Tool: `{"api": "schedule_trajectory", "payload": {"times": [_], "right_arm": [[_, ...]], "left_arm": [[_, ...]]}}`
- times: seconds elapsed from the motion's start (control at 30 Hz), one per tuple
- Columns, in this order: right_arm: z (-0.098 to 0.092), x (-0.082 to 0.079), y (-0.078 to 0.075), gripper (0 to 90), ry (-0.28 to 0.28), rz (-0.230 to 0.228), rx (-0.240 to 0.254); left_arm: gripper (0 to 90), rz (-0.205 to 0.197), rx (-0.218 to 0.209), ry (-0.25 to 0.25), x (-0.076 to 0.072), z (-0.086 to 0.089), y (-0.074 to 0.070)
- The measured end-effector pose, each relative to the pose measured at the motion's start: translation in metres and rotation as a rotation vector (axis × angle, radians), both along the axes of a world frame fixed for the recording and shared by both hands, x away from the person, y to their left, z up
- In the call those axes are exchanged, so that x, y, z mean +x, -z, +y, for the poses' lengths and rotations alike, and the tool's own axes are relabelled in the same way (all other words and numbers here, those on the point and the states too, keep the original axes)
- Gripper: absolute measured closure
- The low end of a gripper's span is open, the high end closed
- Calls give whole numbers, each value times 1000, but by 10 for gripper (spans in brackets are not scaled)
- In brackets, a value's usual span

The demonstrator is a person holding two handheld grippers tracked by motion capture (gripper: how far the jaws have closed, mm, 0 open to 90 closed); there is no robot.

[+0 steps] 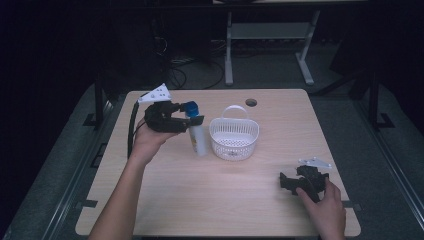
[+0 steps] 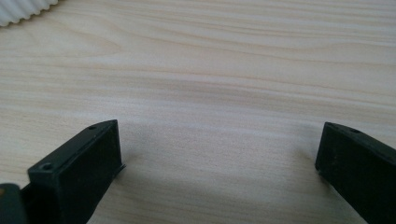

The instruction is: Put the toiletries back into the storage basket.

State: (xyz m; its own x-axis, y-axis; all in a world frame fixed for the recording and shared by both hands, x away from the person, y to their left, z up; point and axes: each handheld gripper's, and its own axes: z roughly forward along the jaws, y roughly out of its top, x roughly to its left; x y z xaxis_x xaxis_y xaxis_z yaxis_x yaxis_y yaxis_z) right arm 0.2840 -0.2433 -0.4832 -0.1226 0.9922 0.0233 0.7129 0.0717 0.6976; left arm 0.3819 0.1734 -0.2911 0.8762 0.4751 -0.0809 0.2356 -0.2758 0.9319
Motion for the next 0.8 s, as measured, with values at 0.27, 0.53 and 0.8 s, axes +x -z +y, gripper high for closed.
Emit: {"api": "schedule_trajectory", "payload": {"times": [0.27, 0.53, 0.8], "right_arm": [[0, 0, 0, 0, 0, 0, 0], [0, 0, 0, 0, 0, 0, 0], [0, 0, 0, 0, 0, 0, 0]], "left_arm": [[376, -20, -7, 19, 12, -18, -11], [376, -31, -6, 38, 23, -38, -13], [376, -41, -12, 45, 33, -53, -10]]}}
